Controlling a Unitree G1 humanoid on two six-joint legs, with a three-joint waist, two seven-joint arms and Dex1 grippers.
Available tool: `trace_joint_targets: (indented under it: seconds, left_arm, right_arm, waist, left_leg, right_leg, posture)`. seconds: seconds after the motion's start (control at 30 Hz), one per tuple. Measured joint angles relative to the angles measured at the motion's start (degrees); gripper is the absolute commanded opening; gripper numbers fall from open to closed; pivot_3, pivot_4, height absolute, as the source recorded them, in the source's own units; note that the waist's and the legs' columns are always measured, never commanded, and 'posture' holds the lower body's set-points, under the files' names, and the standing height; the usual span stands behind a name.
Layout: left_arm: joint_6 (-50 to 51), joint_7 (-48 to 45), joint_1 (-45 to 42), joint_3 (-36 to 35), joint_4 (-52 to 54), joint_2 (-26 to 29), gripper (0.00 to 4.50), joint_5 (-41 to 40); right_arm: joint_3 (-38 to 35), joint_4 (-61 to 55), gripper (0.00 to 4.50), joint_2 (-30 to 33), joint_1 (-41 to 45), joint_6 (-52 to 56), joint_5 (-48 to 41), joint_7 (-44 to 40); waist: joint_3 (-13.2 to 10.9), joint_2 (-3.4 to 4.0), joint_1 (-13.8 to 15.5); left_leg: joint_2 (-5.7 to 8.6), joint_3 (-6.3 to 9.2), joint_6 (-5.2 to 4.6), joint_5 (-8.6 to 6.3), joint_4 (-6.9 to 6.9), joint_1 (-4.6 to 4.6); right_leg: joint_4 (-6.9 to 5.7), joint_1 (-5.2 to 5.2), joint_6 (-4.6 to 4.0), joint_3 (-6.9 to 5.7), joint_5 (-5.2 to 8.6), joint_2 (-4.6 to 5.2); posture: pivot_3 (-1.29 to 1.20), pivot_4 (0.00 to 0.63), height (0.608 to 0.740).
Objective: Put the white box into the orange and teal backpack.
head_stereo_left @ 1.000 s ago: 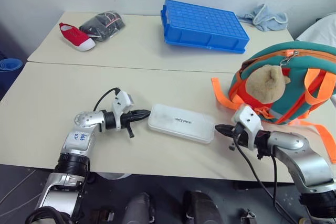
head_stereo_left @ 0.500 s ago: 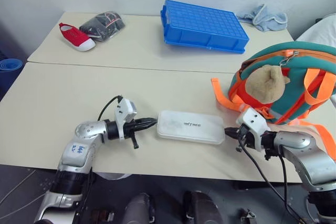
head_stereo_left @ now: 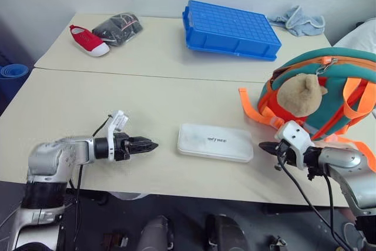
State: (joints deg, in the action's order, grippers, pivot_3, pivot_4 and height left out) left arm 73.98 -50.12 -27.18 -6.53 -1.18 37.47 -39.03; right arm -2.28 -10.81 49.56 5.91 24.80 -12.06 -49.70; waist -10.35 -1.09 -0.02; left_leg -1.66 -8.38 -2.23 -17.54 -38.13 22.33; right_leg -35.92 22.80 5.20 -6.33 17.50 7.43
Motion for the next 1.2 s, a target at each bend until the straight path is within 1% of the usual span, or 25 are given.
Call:
trace_joint_targets:
  seconds: [0.07,0.1,0.13,0.23,0.33,0.47,0.6,0.73,0.87,1.2]
  left_arm:
    - [5.5,1.6,-4.1,-0.6,-4.2,-2.9,4.04,-1.2]
    - [8.3,2.6,-5.4,-0.8,-5.7,-3.9,4.39,-1.4]
    - [10.8,3.3,-6.7,-1.3,-7.0,-4.4,4.48,-1.5]
    - [16.2,6.6,-10.6,-1.9,-11.1,-5.8,4.48,-1.6]
    - [17.3,8.9,-12.4,-2.1,-14.3,-6.9,4.48,-2.4]
    - [17.2,9.6,-13.4,-2.1,-17.5,-7.5,4.48,-4.2]
    - [17.4,11.8,-14.9,-3.2,-20.1,-11.0,4.48,-4.2]
    - [17.4,13.9,-16.2,-4.8,-22.0,-15.1,4.48,-3.5]
    - [17.3,14.9,-17.5,-5.0,-23.4,-17.2,4.48,-2.7]
    - [17.4,14.0,-19.3,-4.3,-26.4,-18.6,4.48,-2.6]
  right_arm:
    - [0.6,1.4,0.00,0.9,0.5,-2.8,1.6,-1.0]
    - [0.8,1.8,0.00,0.9,0.6,-3.7,1.7,-1.5]
    - [0.9,2.0,0.00,0.9,0.6,-4.1,1.7,-2.0]
    - [1.1,2.5,0.00,0.9,0.5,-5.4,1.9,-2.9]
    - [1.2,2.6,0.00,0.8,-0.1,-6.1,2.0,-2.8]
    - [1.2,2.5,0.00,-1.2,-0.1,-6.4,1.9,-1.3]
    - [1.7,2.6,0.00,-2.9,0.7,-6.6,2.6,-0.1]
    - [3.7,4.3,0.00,-4.9,3.6,-7.4,4.0,0.4]
    - [4.5,5.0,0.00,-5.4,4.6,-8.5,5.1,0.4]
    - [4.5,6.5,0.00,-5.5,5.2,-10.3,5.4,-0.9]
  waist:
    - [0.0,-0.01,0.0]
    - [0.0,-0.01,0.0]
    - [0.0,-0.01,0.0]
    - [0.0,0.00,-0.1]
    - [0.0,0.02,0.0]
    - [0.0,0.00,0.2]
    - [0.1,0.01,0.3]
    - [0.1,0.00,0.2]
    - [0.1,0.01,0.3]
    - [0.2,0.02,0.2]
  left_leg:
    - [0.00,0.00,-0.02,0.02,-0.04,0.00]
    - [0.00,0.01,-0.01,0.02,-0.04,-0.01]
    - [-0.02,0.01,0.02,0.04,-0.04,-0.01]
    - [-0.03,-0.01,0.08,0.08,-0.03,-0.17]
    - [-0.02,0.00,0.10,0.09,-0.03,-0.27]
    - [0.01,0.04,0.13,0.07,-0.06,-0.28]
    - [0.03,0.05,0.13,0.08,-0.10,-0.28]
    - [0.02,0.04,0.14,0.08,-0.10,-0.31]
    - [0.04,0.04,0.14,0.08,-0.10,-0.32]
    - [0.04,0.04,0.18,0.07,-0.09,-0.35]
  right_leg:
    - [0.01,-0.03,0.03,0.00,0.00,-0.03]
    - [-0.01,-0.06,0.03,-0.01,0.00,-0.04]
    - [-0.02,-0.06,0.03,-0.01,0.01,-0.07]
    - [0.01,-0.15,0.05,0.04,0.02,-0.09]
    - [0.06,-0.23,0.05,0.08,0.02,-0.03]
    - [0.05,-0.25,0.05,0.07,0.02,0.04]
    - [0.04,-0.27,0.05,0.06,0.02,0.05]
    - [0.02,-0.28,0.05,0.06,0.02,0.04]
    - [0.02,-0.31,0.05,0.05,0.02,0.05]
    - [0.03,-0.32,0.05,0.06,0.02,0.05]
  posture:
    - [0.00,0.150,0.740]
    - [0.00,0.150,0.740]
    - [0.00,0.150,0.740]
    - [0.00,0.150,0.740]
    - [0.00,0.150,0.740]
    - [0.00,0.150,0.740]
    - [0.00,0.150,0.740]
    - [0.00,0.150,0.740]
    - [0.00,0.150,0.740]
    - [0.00,0.150,0.740]
